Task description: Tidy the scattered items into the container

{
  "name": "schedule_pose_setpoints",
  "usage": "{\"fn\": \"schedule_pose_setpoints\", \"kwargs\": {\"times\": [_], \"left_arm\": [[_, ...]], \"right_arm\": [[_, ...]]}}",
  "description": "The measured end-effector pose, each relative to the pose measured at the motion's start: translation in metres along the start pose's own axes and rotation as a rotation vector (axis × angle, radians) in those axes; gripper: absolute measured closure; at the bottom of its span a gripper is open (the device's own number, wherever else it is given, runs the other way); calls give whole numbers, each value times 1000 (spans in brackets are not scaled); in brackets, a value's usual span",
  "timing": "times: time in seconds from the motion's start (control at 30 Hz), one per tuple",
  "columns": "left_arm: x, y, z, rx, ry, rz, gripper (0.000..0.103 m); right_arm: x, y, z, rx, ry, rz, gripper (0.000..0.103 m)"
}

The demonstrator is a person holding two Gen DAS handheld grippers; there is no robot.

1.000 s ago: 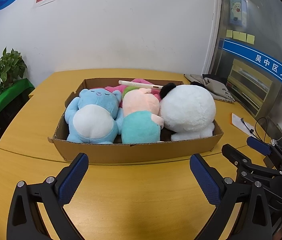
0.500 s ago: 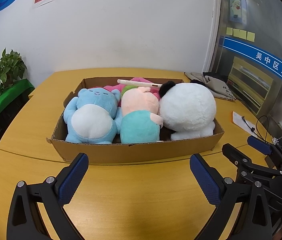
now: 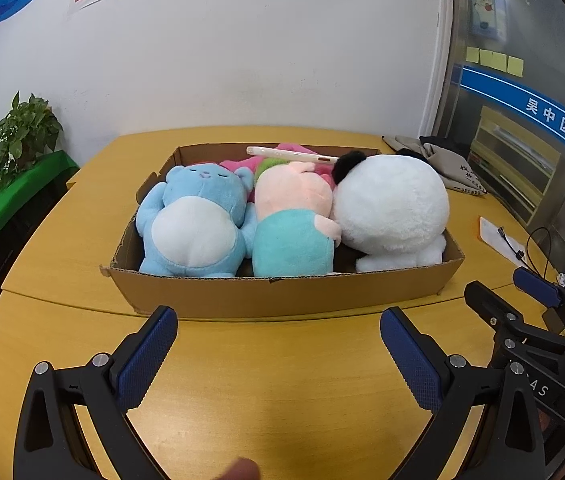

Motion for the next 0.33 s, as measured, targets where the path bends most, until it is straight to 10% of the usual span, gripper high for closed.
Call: {"fn": "schedule_pose_setpoints", "kwargs": {"times": [0.33], "left_arm": [[-5,-7,0,-20,9,-21,0]], "right_arm": [[-2,4,-2,1,9,5,25]]}}
Point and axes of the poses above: each gripper's, at about its wrist camera, not at the fingertips, and z roughly against the way its jaws point, y to its left, x to its top, the point moved 7 cm from there along -z, roughly the way its jaws point, and after that the axes turned 13 degrees about -z, right-handed, at the moved point
